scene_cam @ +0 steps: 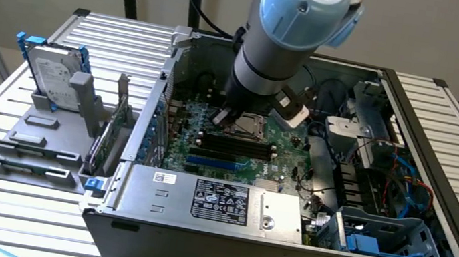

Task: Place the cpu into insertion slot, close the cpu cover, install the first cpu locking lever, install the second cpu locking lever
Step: 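Install the second cpu locking lever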

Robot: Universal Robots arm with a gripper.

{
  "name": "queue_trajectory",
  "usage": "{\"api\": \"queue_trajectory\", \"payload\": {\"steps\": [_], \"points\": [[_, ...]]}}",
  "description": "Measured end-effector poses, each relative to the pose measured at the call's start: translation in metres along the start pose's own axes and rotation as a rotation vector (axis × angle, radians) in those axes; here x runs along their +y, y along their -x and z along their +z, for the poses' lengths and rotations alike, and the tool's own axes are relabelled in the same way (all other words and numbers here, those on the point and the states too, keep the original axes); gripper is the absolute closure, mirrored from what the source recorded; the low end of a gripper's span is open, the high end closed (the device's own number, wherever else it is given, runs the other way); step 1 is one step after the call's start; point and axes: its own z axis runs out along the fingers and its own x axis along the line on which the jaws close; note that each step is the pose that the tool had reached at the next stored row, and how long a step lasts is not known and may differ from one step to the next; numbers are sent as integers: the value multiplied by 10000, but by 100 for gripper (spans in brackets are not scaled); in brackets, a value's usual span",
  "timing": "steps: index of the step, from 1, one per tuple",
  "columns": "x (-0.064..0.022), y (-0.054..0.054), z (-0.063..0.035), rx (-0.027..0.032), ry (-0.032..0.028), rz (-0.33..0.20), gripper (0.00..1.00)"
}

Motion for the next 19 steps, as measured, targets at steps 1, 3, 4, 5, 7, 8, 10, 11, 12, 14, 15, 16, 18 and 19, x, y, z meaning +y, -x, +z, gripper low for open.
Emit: {"api": "queue_trajectory", "payload": {"steps": [1,3,4,5,7,8,10,11,12,14,15,16,18,19], "points": [[-6,0,7,4,3,-1,89],[-16,3,23,14,17,-8,89],[-20,4,30,20,28,-12,89],[-24,4,39,30,38,-18,89],[-31,1,55,48,61,-29,89],[-33,1,64,60,78,-37,89],[-37,7,82,76,103,-47,89],[-39,11,90,80,107,-50,89],[-43,17,99,81,109,-50,89],[-54,27,118,81,109,-48,89],[-59,29,129,80,110,-47,89],[-64,30,141,80,110,-46,89],[-71,33,171,83,109,-46,89],[-74,36,184,82,110,-46,89]]}}
